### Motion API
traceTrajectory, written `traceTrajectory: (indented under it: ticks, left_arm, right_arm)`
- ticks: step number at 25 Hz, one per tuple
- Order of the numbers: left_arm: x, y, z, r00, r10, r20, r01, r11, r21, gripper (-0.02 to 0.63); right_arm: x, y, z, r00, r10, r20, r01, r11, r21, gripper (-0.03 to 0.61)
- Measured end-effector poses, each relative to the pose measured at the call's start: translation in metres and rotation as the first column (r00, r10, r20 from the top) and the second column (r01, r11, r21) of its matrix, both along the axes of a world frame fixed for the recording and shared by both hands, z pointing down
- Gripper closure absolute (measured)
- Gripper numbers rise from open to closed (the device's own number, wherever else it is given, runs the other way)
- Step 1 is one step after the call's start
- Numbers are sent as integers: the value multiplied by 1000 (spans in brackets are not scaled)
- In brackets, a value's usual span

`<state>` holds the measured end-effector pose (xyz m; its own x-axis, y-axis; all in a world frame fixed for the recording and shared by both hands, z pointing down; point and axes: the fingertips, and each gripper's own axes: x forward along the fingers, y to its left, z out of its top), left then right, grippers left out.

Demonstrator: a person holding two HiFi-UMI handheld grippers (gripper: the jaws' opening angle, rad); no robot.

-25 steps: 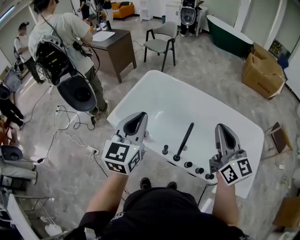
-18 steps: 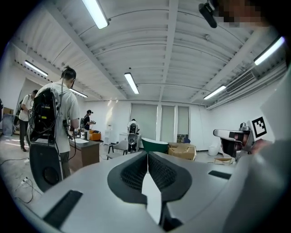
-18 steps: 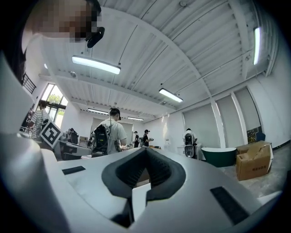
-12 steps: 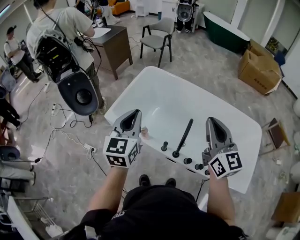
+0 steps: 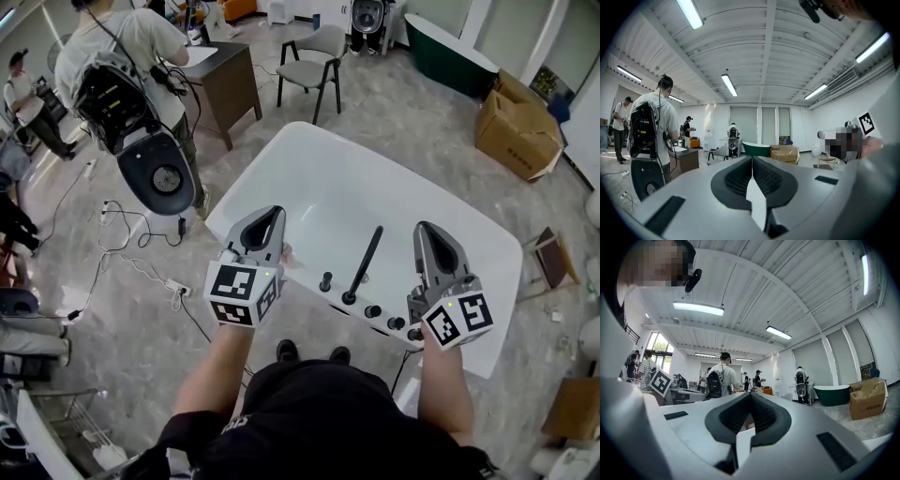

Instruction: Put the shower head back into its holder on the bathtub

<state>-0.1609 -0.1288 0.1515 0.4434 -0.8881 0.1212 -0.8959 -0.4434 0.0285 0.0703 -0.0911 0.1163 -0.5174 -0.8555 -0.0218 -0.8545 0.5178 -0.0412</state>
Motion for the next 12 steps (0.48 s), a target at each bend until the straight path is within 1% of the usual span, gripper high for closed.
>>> traceTrajectory:
  ticks: [6, 12]
  left_arm:
    - [41, -15, 18, 1000, 6, 18, -6, 1000, 10, 594]
    - [48, -8, 21, 1000, 10, 23, -10, 1000, -1, 594]
  right_arm:
    - [38, -16, 34, 1000, -9, 17, 9, 1000, -12, 568]
    - [46, -11, 36, 1000, -7, 19, 7, 1000, -18, 568]
